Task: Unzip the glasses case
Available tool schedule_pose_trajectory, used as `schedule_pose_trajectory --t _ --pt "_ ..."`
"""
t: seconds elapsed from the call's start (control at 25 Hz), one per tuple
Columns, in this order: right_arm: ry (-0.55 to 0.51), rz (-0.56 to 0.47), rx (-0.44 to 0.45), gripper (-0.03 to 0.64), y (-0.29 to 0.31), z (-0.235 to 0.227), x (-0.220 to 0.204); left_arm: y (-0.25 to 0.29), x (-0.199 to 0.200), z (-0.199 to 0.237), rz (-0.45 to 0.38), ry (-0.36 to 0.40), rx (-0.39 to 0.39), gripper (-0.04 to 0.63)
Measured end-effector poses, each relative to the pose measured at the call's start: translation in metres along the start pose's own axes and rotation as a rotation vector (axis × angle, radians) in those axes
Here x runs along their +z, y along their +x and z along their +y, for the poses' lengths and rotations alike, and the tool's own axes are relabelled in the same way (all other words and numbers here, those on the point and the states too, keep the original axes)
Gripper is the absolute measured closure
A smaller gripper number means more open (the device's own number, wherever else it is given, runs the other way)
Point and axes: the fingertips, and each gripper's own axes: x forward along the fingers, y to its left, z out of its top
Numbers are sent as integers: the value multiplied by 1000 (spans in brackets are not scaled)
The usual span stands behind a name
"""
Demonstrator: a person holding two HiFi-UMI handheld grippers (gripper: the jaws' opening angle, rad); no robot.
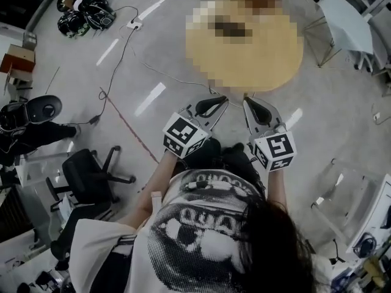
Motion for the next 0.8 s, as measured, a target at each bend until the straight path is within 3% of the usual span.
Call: schedule_pose_trajectory --t 0.4,0.8 --pt "22 18 -52 621 29 4 4 -6 1 26 -7 2 -72 568" --pt "-21 58 4 621 51 5 3 -7 -4 36 7 11 -101 568"
